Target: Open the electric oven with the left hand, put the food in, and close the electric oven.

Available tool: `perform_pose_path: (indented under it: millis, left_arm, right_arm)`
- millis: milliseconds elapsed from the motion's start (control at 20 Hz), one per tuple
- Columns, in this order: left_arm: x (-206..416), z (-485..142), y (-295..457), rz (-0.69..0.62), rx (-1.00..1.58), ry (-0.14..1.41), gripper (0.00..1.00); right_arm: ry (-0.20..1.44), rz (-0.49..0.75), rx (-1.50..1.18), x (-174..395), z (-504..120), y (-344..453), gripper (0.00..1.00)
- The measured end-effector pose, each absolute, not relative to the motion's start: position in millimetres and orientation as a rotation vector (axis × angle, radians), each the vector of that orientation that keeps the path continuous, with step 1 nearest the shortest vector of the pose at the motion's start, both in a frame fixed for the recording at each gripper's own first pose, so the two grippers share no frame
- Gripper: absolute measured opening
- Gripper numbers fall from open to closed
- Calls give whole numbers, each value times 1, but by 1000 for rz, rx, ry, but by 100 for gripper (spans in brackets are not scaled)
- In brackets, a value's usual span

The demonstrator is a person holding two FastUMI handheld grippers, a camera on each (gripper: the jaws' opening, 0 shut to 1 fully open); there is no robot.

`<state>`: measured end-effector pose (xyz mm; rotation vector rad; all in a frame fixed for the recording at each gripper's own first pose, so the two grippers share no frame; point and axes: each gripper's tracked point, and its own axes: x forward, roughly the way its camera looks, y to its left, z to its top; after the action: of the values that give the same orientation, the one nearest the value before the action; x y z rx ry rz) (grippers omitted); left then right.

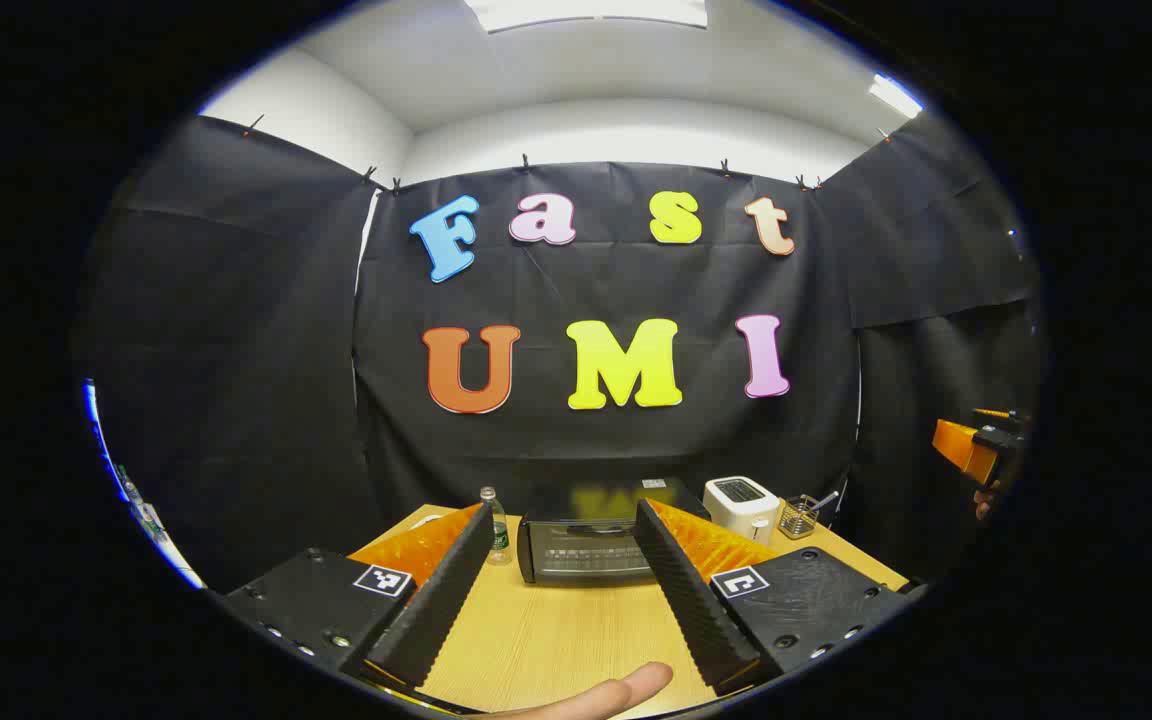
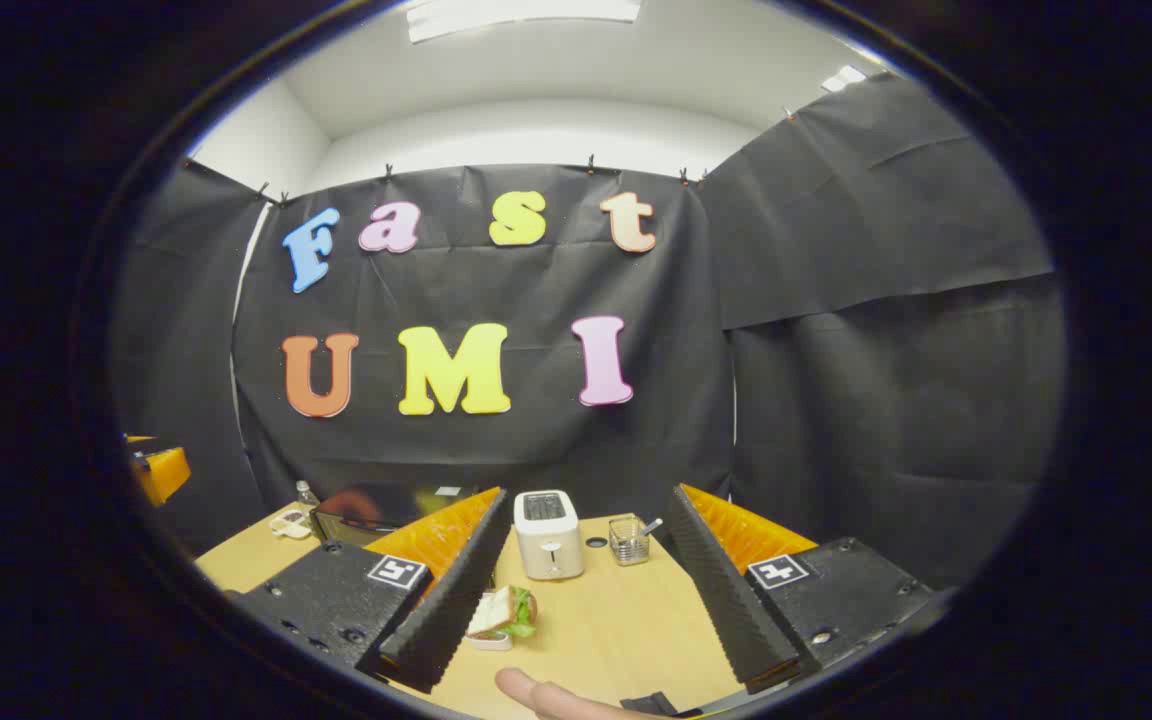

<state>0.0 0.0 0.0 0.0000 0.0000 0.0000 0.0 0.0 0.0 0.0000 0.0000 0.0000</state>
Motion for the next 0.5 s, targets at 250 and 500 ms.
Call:
perform_pose_path:
  millis: [250, 500]
  left_arm:
    - [3, -1, -7, -3, 12, -5, 93]
    - [4, -2, -21, -46, -27, 5, 93]
  right_arm:
    - [-27, -12, -19, -4, 6, -8, 100]
    - [-54, -7, -34, -4, 11, -11, 94]
